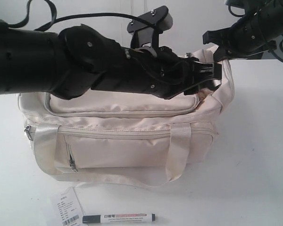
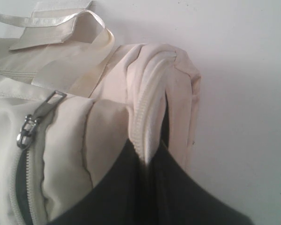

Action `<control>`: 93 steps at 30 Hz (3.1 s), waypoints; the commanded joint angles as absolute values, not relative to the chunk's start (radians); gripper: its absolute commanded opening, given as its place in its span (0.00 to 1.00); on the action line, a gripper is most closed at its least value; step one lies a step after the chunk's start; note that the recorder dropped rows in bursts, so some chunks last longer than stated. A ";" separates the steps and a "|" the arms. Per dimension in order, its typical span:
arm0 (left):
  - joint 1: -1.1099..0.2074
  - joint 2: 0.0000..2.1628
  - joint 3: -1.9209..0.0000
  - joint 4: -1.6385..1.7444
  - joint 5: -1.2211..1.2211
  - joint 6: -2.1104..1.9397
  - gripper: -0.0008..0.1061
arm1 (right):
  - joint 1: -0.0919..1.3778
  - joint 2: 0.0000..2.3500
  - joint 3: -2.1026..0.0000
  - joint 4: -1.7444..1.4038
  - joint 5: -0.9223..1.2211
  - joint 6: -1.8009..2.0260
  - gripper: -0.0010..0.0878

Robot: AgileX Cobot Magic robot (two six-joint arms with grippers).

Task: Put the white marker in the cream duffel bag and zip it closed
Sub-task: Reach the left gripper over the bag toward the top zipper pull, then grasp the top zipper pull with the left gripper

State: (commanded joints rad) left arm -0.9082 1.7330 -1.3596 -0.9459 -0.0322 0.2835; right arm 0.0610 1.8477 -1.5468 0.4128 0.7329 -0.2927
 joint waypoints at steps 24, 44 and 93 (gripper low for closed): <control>-0.908 1.897 -1.466 -0.982 -0.097 0.287 0.45 | 0.061 1.848 -1.547 0.413 0.733 -0.293 0.01; -0.884 1.964 -1.496 -0.980 -0.108 0.284 0.45 | 0.061 1.848 -1.547 0.413 0.733 -0.293 0.01; -0.799 1.881 -1.526 -0.967 0.286 0.303 0.01 | 0.061 1.848 -1.547 0.413 0.731 -0.293 0.01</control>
State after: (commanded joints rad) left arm -0.7988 1.8806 -1.5260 -0.9668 0.2861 0.3026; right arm 0.0610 1.8477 -1.5468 0.4128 0.7308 -0.2927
